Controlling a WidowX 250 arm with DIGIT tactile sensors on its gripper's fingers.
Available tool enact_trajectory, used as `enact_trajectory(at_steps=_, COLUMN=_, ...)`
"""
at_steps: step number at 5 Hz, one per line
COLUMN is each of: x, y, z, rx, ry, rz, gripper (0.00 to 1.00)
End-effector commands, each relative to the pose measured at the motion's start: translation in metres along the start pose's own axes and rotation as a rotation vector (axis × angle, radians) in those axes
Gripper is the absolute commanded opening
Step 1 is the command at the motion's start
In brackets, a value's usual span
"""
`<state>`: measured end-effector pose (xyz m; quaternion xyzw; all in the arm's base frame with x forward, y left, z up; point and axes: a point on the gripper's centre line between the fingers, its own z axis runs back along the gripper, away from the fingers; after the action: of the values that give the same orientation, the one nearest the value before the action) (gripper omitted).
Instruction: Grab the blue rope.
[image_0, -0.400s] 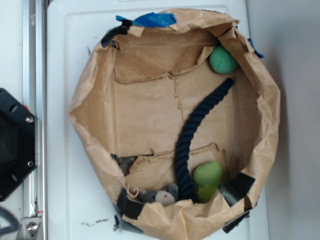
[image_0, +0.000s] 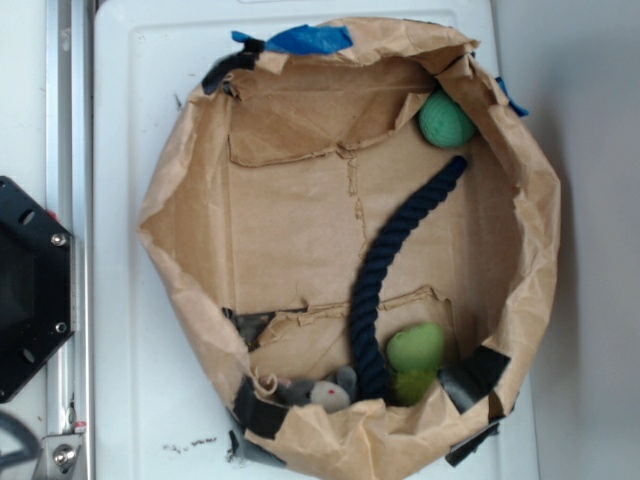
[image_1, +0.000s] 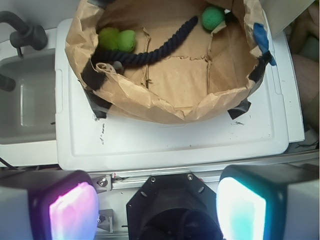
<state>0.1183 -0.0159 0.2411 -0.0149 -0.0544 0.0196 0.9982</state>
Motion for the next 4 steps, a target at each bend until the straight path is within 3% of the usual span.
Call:
enact_trajectory(at_steps=1, x=0.099, y=-0.018, z=-0.02, rx=0.012, ry=-0.112, rz=0.021, gripper=1.0)
enact_trajectory(at_steps=2, x=0.141, y=-0.025, z=-0.047, rx=-0.014, ry=-0.088, rz=-0.174, gripper=1.0)
enact_trajectory(at_steps=3, x=0.153, y=-0.018, z=-0.067, rx=-0.058, ry=-0.09, rz=-0.421, gripper=1.0)
enact_trajectory(at_steps=4, x=0.142, y=-0.005, z=-0.074, rx=-0.112, ry=-0.146, rz=-0.668, gripper=1.0)
